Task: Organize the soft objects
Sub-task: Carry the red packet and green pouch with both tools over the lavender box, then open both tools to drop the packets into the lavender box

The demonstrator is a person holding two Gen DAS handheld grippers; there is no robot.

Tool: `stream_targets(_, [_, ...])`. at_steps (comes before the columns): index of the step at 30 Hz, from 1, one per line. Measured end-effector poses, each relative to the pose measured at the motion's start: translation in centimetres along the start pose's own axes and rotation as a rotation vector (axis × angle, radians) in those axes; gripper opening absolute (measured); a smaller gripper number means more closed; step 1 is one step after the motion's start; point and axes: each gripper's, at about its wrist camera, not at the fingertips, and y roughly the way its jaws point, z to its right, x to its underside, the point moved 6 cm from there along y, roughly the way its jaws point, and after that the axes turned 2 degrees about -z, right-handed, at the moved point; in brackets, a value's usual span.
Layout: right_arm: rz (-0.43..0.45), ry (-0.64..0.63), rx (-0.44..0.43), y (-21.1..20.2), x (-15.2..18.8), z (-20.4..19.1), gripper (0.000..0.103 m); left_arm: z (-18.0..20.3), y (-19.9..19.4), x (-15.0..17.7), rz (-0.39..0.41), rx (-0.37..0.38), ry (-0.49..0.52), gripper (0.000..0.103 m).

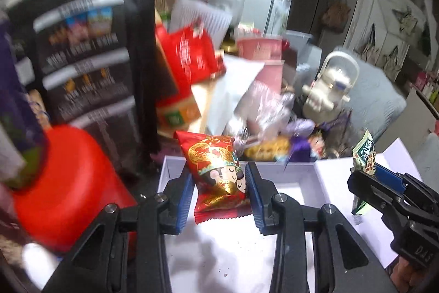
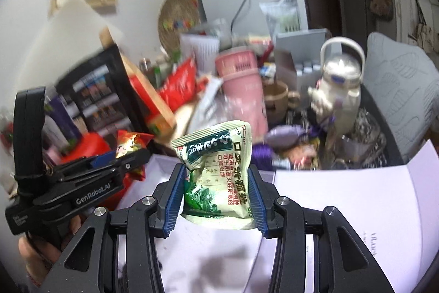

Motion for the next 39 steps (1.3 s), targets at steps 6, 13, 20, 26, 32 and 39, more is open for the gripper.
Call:
stream_targets(6, [-0.092, -0.007, 0.022, 2.5, 1.3, 0.3, 0.044, 0.0, 2.1, 1.3, -0.083, -0.010, 0.013, 0.036])
stream_targets(13, [-0.143, 0.012, 0.009, 3.5, 1.9, 0.7, 0.045, -0.2, 2.9, 1.7, -0.122, -0.022, -0.008, 0.036])
stream_targets(20, [-0.147, 0.001, 0.014, 3.5, 1.9, 0.4, 0.047, 0.1, 2.5, 1.4, -0.110, -0.056, 0.020, 0.037])
stream_targets(26, [-0.133, -0.022, 0.056, 2.9, 1.6, 0.5, 0.047, 0.3, 2.8, 1.7, -0.152, -0.073, 0.018, 0.037])
stream_targets(32, [-0.132, -0.015, 0.090, 2.4, 1.4, 1.2, 0.053, 1.1, 2.5, 1.8, -0.160, -0.091, 0.053, 0.040])
stream_targets(39, [-0.124, -0.015, 0.108, 1.7, 1.3, 1.5, 0.060, 1.0, 1.5, 1.5, -0.129, -0.098, 0.048, 0.074])
